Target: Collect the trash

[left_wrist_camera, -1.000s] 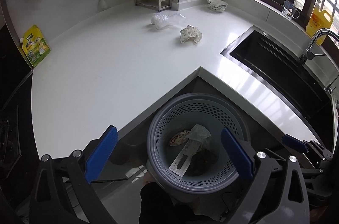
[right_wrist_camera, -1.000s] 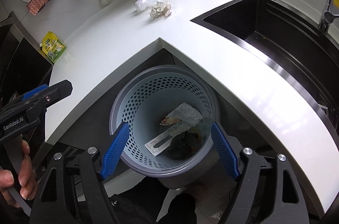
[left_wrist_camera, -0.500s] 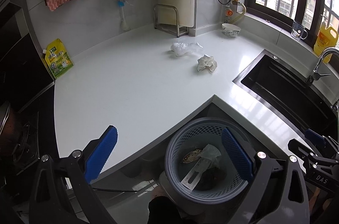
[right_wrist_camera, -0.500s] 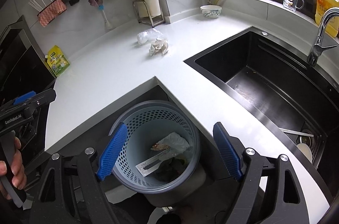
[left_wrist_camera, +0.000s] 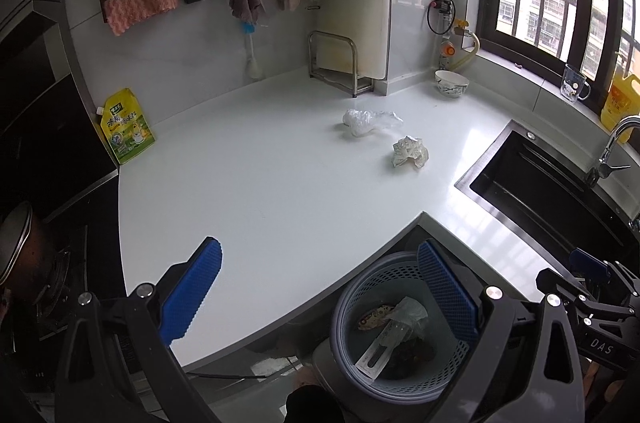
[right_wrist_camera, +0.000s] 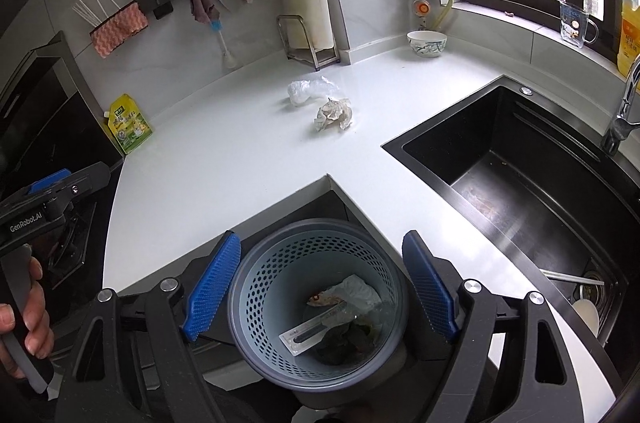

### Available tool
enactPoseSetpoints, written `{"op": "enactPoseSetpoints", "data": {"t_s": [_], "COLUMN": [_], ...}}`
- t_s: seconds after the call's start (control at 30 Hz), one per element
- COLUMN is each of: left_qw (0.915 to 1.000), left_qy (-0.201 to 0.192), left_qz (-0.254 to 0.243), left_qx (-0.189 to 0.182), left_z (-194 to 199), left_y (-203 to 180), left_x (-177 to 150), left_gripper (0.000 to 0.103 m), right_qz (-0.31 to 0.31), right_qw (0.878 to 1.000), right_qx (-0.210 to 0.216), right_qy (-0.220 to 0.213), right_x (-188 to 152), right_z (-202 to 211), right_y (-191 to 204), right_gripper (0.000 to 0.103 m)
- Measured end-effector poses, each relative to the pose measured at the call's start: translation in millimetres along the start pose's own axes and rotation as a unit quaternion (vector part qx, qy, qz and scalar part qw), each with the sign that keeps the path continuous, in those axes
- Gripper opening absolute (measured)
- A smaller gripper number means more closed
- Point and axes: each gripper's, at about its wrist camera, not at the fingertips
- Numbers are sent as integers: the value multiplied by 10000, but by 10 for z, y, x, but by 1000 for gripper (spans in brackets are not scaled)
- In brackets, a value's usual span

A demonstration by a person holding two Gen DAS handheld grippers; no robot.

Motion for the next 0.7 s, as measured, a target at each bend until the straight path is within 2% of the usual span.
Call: {"op": "enactPoseSetpoints", "data": {"t_s": [0.3, 0.7], "left_qw": [9997, 9980], "left_qy": [23, 368], "left_qz": [54, -62], "left_qx": [-244, -513], "left_z": [-475, -1420], "left_y": [246, 562], "left_x": [395, 765], "left_gripper": [97, 97], "right_qz": [-95, -421], "right_qw": [9998, 9976], "right_qx": [-187, -507], "right_qy": [-44, 220], "right_x": [393, 856], "right_z": [-351, -1186], "right_y": [149, 266], "right_gripper": [79, 79]}}
Point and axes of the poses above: each gripper's, at about its wrist camera, not at the fingertips, and z roughly against the way its jaws point, y to its left, x to its top, and after that the axes turned 3 degrees about -y, right-handed
